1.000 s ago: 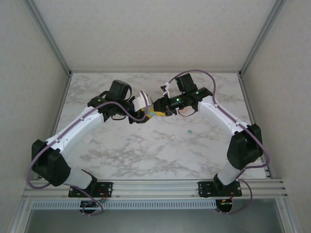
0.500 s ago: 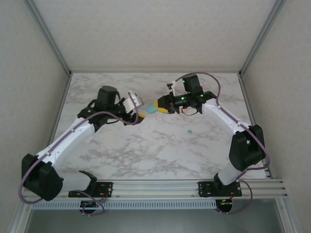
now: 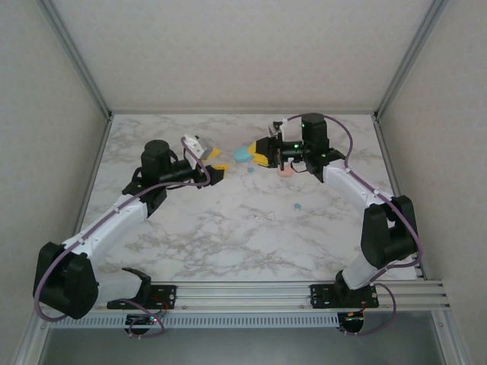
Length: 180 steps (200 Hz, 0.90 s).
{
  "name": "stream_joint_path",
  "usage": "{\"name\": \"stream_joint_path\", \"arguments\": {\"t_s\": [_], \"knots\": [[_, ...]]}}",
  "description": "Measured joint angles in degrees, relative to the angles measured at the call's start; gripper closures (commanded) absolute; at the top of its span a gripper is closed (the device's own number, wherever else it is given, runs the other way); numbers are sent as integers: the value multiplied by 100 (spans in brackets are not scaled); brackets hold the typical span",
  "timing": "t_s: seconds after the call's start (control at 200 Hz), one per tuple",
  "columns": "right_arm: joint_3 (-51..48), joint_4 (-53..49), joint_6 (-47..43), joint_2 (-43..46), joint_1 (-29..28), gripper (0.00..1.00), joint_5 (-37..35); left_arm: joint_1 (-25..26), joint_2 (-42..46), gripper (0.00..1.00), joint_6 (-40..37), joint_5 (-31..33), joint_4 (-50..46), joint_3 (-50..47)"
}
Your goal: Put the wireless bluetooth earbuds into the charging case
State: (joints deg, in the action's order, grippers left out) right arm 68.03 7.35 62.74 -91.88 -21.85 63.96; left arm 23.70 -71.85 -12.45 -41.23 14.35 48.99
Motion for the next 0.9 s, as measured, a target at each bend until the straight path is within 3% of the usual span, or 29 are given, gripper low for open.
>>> {"name": "stream_joint_path", "arguments": {"t_s": [0.355, 0.506, 0.901], "knots": [[0, 221, 208, 221, -26, 80, 142, 284, -634, 38, 68, -240, 273, 557], [0, 227, 203, 221, -70, 80, 214, 289, -723, 41, 26, -356, 289, 743], [13, 208, 177, 221, -129, 79, 232, 328, -824, 46, -459, -586, -492, 1211]]}}
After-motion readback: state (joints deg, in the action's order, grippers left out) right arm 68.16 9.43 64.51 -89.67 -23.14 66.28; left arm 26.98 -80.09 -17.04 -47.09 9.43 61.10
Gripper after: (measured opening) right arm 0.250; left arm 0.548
